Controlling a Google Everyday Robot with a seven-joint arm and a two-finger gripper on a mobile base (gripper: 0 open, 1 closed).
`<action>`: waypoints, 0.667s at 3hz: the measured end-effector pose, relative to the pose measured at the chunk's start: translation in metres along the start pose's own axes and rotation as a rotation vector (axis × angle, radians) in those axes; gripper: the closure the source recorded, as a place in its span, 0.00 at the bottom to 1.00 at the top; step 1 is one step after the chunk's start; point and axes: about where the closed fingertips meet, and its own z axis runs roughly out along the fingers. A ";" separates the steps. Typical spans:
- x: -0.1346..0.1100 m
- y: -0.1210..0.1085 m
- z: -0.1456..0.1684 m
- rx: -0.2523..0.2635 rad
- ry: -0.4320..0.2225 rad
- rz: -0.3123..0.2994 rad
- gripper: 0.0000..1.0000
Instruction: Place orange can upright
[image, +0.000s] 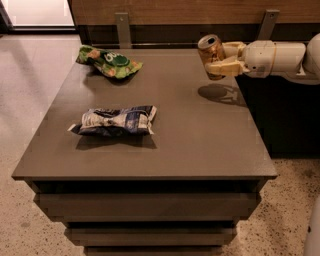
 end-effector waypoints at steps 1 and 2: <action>-0.004 -0.021 0.010 0.011 0.047 -0.024 0.15; -0.002 -0.045 0.010 0.044 0.098 -0.039 0.00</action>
Offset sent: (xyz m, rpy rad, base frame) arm 0.0777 -0.0292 0.0157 -0.1431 -0.0023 -0.1070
